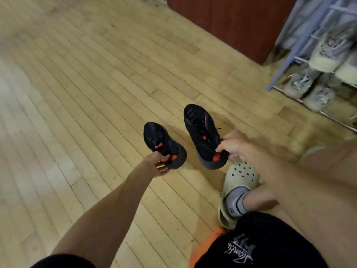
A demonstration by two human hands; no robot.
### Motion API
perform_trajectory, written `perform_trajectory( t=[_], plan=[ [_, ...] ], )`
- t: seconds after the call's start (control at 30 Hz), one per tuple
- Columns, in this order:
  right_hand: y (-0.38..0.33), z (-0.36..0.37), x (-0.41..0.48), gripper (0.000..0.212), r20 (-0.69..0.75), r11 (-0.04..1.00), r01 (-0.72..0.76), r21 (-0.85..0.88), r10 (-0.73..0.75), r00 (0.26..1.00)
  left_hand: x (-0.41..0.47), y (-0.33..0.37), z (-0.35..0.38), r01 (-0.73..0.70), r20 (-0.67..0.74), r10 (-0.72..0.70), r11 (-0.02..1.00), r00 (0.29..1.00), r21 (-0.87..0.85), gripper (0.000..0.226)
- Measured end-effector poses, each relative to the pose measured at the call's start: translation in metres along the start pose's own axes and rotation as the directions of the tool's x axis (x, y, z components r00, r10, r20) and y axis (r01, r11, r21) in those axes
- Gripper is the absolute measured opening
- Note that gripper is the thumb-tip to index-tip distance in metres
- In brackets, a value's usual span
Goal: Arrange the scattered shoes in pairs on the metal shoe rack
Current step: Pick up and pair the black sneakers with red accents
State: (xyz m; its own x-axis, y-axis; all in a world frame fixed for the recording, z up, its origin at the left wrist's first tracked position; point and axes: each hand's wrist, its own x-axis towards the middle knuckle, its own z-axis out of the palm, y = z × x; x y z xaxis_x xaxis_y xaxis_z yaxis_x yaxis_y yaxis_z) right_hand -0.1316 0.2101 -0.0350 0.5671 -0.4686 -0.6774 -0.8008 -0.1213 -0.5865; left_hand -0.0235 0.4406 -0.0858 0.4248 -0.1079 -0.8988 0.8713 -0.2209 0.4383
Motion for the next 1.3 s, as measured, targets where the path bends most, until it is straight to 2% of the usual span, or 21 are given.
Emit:
perform_trajectory(
  t=[0.07,0.17,0.33,0.43,0.57,0.67,0.8,0.9,1.03,1.1,1.2,1.3],
  plan=[
    [-0.014,-0.012,-0.01,0.017,-0.022,1.0,0.02,0.009,-0.02,1.0,-0.017,0.017,0.012,-0.055,0.029,0.056,0.998,0.998,-0.022,0.027],
    [-0.034,-0.04,-0.026,0.025,-0.085,0.997,0.06,0.047,-0.056,0.995,-0.047,0.049,0.034,-0.214,0.028,0.214,0.977,0.976,-0.006,0.03],
    [-0.057,-0.108,-0.062,0.019,-0.265,0.985,0.155,0.069,-0.132,0.955,-0.109,0.105,0.082,-0.45,0.092,0.445,0.892,0.891,0.048,0.026],
    [-0.066,-0.163,-0.082,0.016,-0.381,0.971,0.217,0.1,-0.164,0.91,-0.14,0.127,0.127,-0.556,0.152,0.543,0.83,0.826,0.053,0.028],
    [-0.065,-0.237,-0.116,0.013,-0.526,0.954,0.274,0.117,-0.174,0.832,-0.178,0.147,0.198,-0.637,0.29,0.605,0.77,0.742,0.023,0.021],
    [-0.058,-0.288,-0.135,0.021,-0.586,0.93,0.317,0.186,-0.154,0.796,-0.203,0.165,0.251,-0.705,0.37,0.655,0.71,0.659,0.0,0.025],
    [-0.051,-0.357,-0.155,0.022,-0.7,0.894,0.394,0.214,-0.141,0.7,-0.233,0.196,0.325,-0.814,0.368,0.763,0.58,0.531,-0.028,0.019],
    [-0.047,-0.403,-0.16,0.016,-0.714,0.831,0.461,0.311,-0.116,0.691,-0.257,0.22,0.379,-0.85,0.408,0.781,0.527,0.472,-0.025,0.022],
    [-0.05,-0.465,-0.16,0.019,-0.746,0.824,0.458,0.334,-0.066,0.662,-0.28,0.248,0.445,-0.885,0.466,0.782,0.466,0.414,0.004,0.031],
    [-0.053,-0.49,-0.158,0.007,-0.747,0.795,0.479,0.372,-0.05,0.663,-0.287,0.258,0.476,-0.902,0.483,0.783,0.43,0.392,0.034,0.041],
    [-0.052,-0.517,-0.136,0.016,-0.726,0.732,0.502,0.46,-0.016,0.688,-0.286,0.268,0.519,-0.907,0.511,0.766,0.414,0.391,0.074,0.041],
    [-0.053,-0.531,-0.107,0.009,-0.716,0.722,0.492,0.487,0.007,0.698,-0.279,0.273,0.548,-0.896,0.507,0.749,0.426,0.426,0.124,0.042]
  ],
)
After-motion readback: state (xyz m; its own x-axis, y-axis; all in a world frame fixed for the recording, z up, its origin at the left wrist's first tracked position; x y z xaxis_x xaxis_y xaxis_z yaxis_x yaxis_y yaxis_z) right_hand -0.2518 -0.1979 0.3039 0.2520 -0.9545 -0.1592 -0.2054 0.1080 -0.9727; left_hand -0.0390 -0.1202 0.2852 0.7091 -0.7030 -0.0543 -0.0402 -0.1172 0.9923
